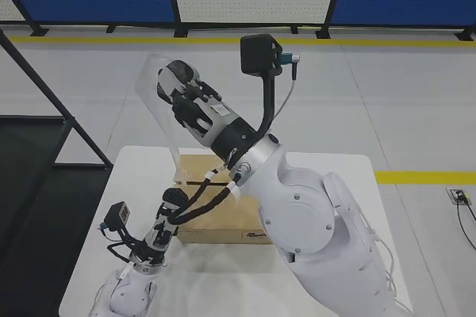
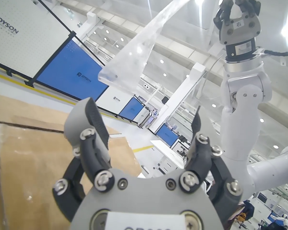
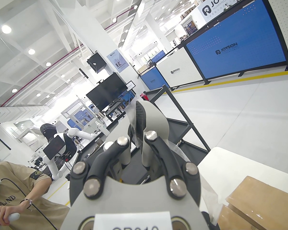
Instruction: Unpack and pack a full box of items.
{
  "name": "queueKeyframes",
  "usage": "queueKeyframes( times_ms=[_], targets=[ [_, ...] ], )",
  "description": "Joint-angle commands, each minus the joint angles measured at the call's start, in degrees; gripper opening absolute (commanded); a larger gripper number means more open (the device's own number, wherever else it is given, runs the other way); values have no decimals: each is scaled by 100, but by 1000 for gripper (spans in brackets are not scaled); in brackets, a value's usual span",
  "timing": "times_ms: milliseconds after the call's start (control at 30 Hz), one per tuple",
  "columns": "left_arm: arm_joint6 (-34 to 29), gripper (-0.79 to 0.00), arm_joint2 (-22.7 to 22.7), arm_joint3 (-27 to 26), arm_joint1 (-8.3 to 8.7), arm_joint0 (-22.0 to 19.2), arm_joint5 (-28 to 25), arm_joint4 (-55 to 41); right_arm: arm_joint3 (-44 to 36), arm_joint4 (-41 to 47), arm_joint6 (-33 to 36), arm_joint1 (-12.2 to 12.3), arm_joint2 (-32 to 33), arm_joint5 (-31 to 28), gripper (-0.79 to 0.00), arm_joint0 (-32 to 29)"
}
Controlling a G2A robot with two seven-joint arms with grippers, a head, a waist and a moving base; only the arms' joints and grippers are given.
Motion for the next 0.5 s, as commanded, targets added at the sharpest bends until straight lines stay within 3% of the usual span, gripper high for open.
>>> queueKeyframes(
  times_ms=[0,67,467],
  targets=[
    [195,0,-2,20,-20,-12,33,177,-2,-13,21,-7,6,1,-785,-5],
    [177,0,171,88,-54,81,364,-377,8,-10,24,-15,16,-3,-785,-21],
    [173,0,177,75,-56,92,382,-401,57,-8,105,-39,144,-66,-785,-153]
  ],
)
